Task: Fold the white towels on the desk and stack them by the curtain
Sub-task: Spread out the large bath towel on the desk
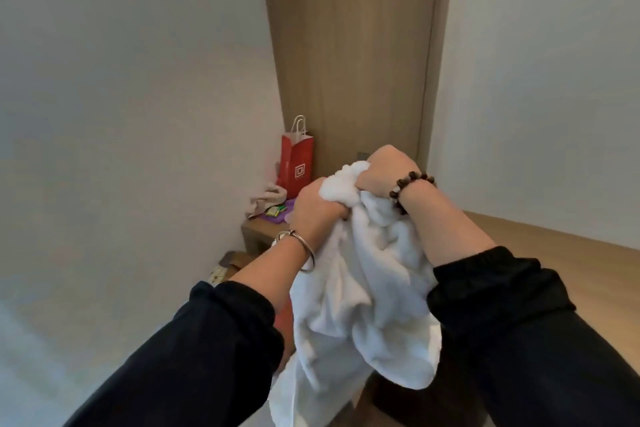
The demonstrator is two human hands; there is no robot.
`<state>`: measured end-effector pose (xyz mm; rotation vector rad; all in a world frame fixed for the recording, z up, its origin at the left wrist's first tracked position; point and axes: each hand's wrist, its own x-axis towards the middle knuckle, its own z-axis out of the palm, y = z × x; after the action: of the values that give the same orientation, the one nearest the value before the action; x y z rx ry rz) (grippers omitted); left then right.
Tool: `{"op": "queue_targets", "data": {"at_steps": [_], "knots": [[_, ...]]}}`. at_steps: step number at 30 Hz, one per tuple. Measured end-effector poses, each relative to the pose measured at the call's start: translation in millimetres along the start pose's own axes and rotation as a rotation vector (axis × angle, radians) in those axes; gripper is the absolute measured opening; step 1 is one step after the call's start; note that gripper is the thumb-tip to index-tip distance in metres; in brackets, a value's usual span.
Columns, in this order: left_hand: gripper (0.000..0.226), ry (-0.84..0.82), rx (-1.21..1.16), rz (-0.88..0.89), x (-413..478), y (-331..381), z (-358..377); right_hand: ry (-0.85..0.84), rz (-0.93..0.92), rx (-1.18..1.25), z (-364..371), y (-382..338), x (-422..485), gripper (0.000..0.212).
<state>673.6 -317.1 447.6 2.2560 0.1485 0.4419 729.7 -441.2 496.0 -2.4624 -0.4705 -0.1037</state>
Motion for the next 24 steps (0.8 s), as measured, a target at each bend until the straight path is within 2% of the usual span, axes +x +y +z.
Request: {"op": "queue_targets", "data": {"at_steps": [3,5,8,10,13,15,17,19,22,24], "knots": [[0.021,-0.043,-0.324,0.050,33.2,44.6,52.0,0.123,0.070,-0.031,-49.3,51.8,24.3,0.031],[0.030,-0.104,-0.480,0.009,63.1,75.2,88.4,0.194,0.104,-0.087,-83.8,85.0,42.5,0.027],[0.032,-0.147,-0.582,0.105,108.2,124.6,141.3,0.360,0.125,-0.119,-134.7,132.4,66.8,0.020],[0.034,-0.167,-0.688,0.078,135.8,154.2,174.5,0.516,0.108,-0.132,-159.5,162.8,79.4,0.009],[0.024,-0.181,-0.869,0.035,169.5,183.5,223.3,0.794,0.085,-0.018,-170.2,210.6,94.9,0.014],[0.011,-0.149,-0.757,0.111,188.3,187.8,255.6,0.916,0.078,0.087,-160.8,246.2,102.8,0.017],[0.006,-0.177,-0.426,0.260,204.1,174.9,288.9,0.858,0.120,0.056,-142.9,290.4,111.4,0.028],[0.020,-0.319,-0.099,0.369,217.4,143.4,327.6,0.604,0.256,-0.109,-118.7,340.8,118.6,0.047],[0.060,-0.562,0.118,0.245,222.3,82.3,380.0,0.233,0.511,-0.229,-75.0,407.9,114.1,0.067],[0.067,-0.623,0.163,0.194,222.3,49.3,409.4,0.117,0.588,-0.229,-46.2,440.0,105.2,0.069]]}}
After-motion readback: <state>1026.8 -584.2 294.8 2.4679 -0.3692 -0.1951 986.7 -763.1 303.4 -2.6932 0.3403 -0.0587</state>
